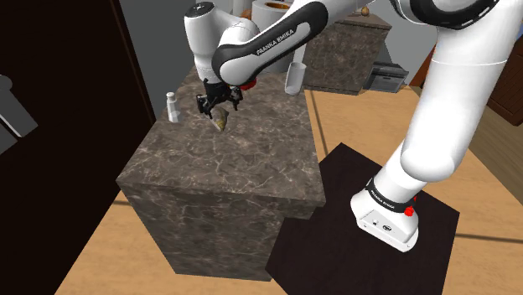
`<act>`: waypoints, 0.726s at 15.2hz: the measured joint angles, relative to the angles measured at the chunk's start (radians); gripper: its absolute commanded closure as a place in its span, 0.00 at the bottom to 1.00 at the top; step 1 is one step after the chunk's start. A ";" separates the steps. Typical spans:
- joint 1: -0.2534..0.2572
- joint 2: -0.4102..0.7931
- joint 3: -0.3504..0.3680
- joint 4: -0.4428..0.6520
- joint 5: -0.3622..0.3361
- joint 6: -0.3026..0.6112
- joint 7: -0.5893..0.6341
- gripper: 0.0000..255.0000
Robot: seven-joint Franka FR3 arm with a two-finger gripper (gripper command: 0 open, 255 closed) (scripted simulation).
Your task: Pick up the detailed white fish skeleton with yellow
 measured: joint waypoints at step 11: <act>0.035 0.123 -0.034 0.038 -0.077 0.061 0.084 1.00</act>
